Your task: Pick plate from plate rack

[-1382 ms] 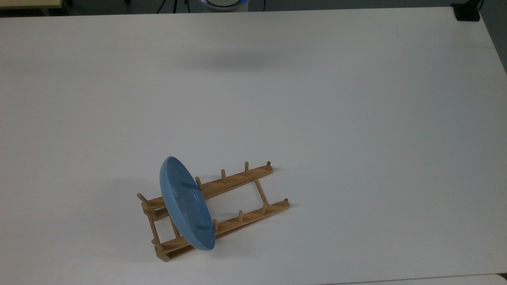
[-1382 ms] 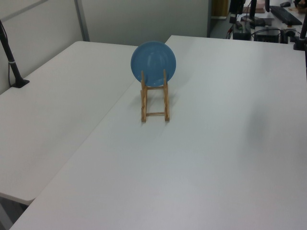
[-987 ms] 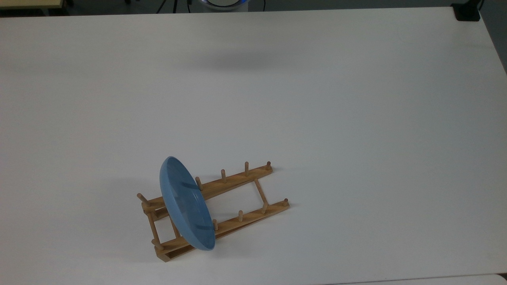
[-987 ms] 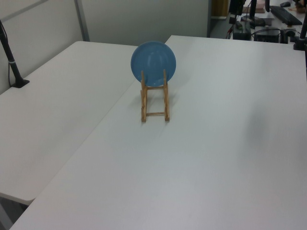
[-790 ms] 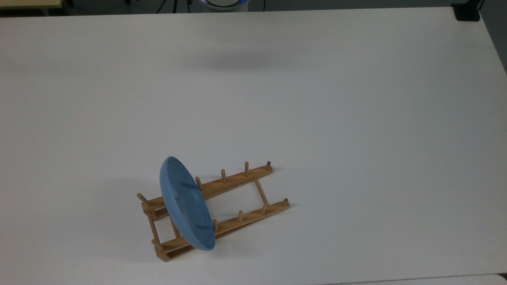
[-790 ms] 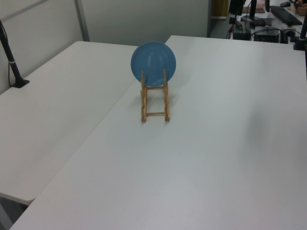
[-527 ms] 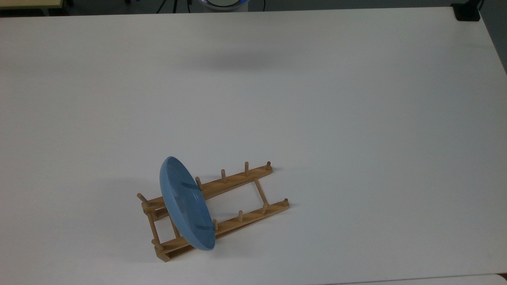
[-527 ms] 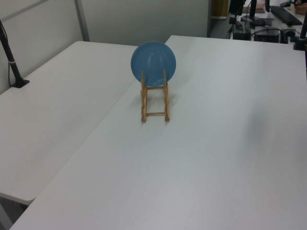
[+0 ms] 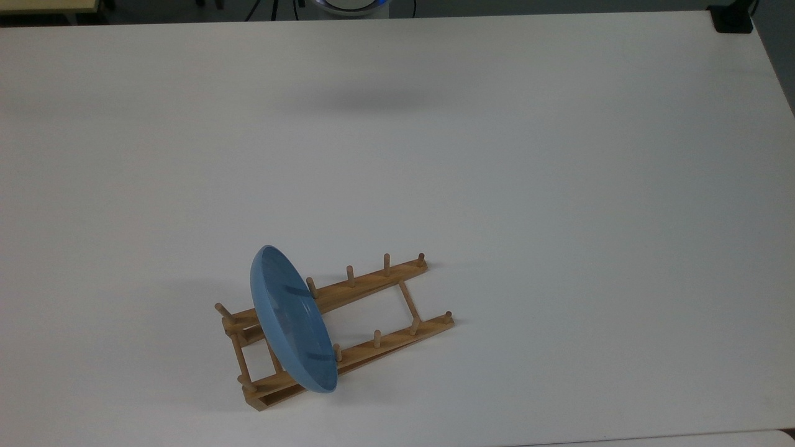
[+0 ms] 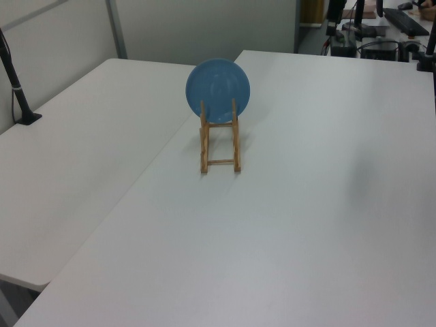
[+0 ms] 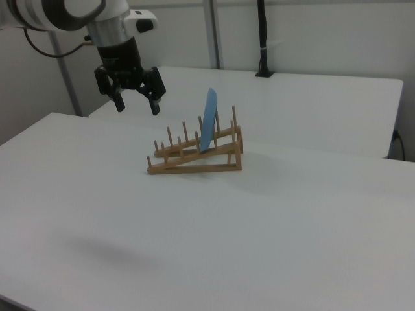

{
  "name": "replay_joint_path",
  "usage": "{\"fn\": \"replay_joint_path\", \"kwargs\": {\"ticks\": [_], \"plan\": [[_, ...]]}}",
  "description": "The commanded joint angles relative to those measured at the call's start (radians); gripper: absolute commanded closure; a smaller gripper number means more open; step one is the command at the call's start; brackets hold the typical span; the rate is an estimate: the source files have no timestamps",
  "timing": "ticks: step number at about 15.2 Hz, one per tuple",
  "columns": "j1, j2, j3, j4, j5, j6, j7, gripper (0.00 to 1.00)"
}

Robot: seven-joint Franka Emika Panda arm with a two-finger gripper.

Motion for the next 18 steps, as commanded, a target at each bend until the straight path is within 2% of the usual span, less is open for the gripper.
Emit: {"fn": "replay_joint_path", "kwargs": {"ticks": [1, 4, 7, 11, 16, 17, 18], "plan": [[-0.012, 0.001, -0.014, 0.003, 0.007, 0.082, -0.114, 0.00], [-0.017, 0.007, -0.017, -0.001, 0.006, 0.223, -0.099, 0.00], [-0.012, 0.062, -0.016, -0.006, -0.018, 0.430, 0.070, 0.00], [0.030, 0.181, -0.008, -0.006, -0.187, 0.634, 0.358, 0.00], [0.070, 0.302, -0.008, 0.000, -0.376, 0.777, 0.698, 0.01], [0.072, 0.332, -0.008, 0.002, -0.450, 0.811, 0.812, 0.04], [0.072, 0.350, -0.006, 0.003, -0.497, 0.826, 0.883, 0.07]]}}
